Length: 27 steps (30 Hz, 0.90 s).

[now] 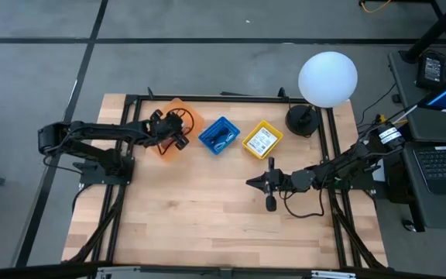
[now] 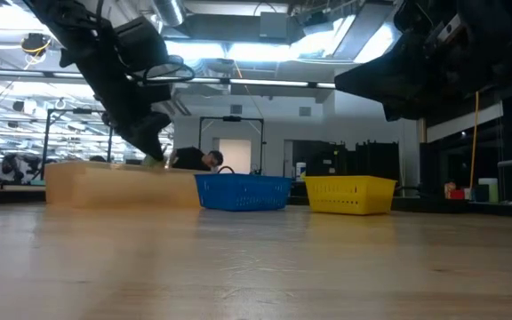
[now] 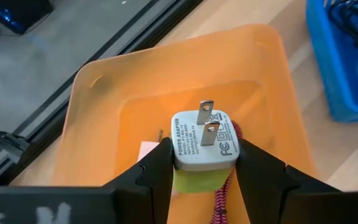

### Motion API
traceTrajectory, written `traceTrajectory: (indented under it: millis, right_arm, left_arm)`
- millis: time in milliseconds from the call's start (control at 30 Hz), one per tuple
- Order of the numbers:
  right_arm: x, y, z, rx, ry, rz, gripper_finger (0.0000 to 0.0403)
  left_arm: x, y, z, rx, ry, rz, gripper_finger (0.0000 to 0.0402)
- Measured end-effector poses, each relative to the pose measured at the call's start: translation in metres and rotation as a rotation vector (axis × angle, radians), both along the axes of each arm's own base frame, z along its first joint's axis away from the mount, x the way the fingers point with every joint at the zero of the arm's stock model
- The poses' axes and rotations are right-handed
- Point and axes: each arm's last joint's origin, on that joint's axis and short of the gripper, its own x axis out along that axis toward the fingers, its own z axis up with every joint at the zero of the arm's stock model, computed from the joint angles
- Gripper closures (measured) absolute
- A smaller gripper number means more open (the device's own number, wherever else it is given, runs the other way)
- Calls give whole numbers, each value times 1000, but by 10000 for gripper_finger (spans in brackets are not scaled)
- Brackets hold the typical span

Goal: Pick and place items into bin
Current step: Put the green charger adapter into the orange bin, then return to Home Position

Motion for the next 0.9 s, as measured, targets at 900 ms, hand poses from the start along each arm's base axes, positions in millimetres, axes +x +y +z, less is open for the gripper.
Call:
traceTrajectory:
  millis: [900]
  right_arm:
    - [0,0,0,-18,1,2,402]
  left_arm:
    - [-7,-2,-9,9,-78,-15,162]
